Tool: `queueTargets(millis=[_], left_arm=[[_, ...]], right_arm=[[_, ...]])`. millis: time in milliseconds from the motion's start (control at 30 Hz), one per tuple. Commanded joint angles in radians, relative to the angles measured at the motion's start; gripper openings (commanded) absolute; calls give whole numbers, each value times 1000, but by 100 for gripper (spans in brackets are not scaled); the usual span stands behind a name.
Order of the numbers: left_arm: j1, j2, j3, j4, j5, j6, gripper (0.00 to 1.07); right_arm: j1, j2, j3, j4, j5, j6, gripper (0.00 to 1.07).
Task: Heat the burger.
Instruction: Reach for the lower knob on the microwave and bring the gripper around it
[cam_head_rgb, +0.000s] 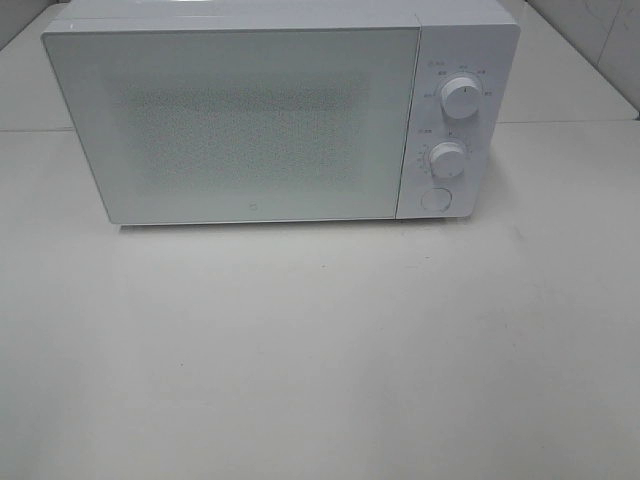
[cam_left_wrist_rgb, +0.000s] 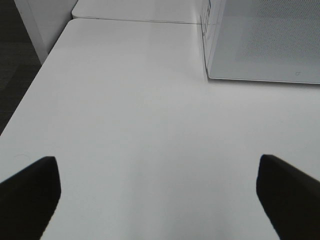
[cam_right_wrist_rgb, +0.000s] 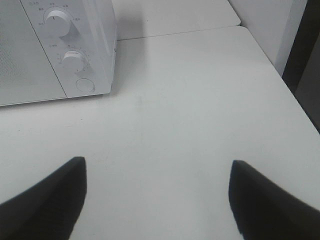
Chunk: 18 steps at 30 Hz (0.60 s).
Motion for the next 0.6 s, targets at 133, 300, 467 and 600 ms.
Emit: queueTargets(millis=[133, 300, 467, 600], left_arm=[[2, -19, 3, -1, -16, -7, 101], [2, -19, 3, -1, -16, -7, 101], [2, -19, 3, -1, -16, -7, 101], [2, -19, 3, -1, -16, -7, 101]], right_arm=[[-6, -26, 4, 2, -3, 5, 76], [-6, -26, 2, 6, -10, -8, 76], [-6, -13, -20, 1, -36, -14, 76], [-6, 70, -36, -8, -92, -40, 77]])
